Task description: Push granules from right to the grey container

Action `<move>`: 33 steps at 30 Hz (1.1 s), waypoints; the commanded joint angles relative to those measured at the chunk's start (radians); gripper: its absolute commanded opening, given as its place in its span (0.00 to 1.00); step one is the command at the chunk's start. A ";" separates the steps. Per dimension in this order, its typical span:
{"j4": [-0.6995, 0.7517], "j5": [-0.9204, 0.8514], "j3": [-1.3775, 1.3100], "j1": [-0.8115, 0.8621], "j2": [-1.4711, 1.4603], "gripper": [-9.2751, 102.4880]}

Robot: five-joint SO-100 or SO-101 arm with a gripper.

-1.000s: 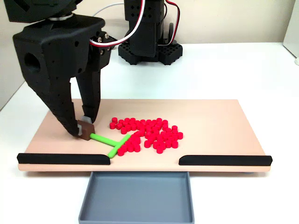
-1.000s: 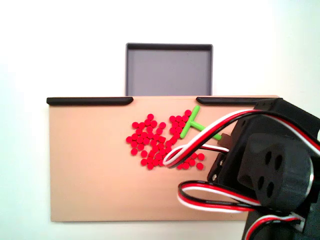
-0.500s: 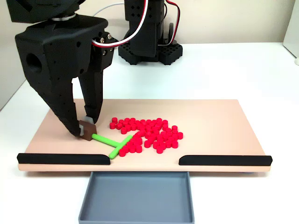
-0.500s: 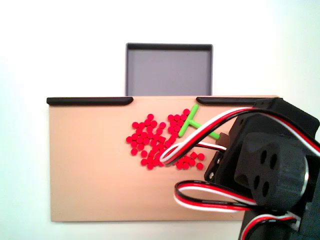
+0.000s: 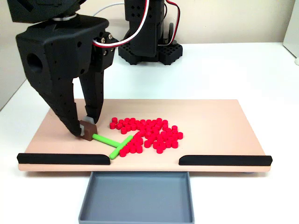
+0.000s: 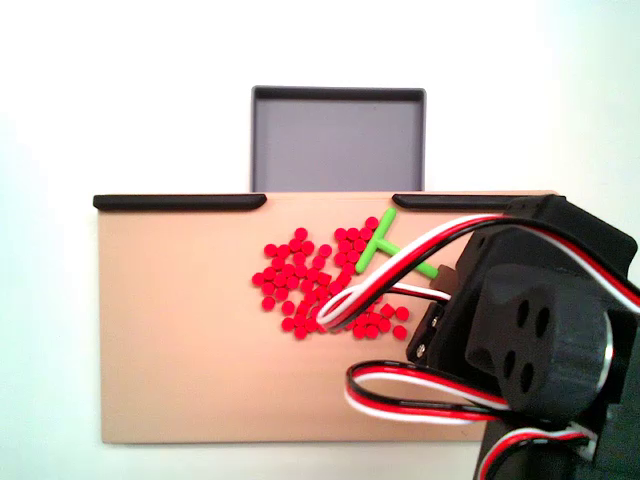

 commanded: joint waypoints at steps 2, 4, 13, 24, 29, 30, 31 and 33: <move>0.008 -0.025 -0.003 0.000 0.100 0.08; 0.008 -0.040 -0.003 0.008 0.118 0.08; 0.037 0.020 0.087 0.023 0.295 0.08; 0.043 0.845 0.445 -0.118 0.650 0.08; 0.043 1.177 0.517 -0.206 0.716 0.08; 0.043 1.233 0.517 -0.221 0.718 0.08; 0.043 1.281 0.518 -0.236 0.718 0.08; 0.043 1.370 0.525 -0.270 0.718 0.08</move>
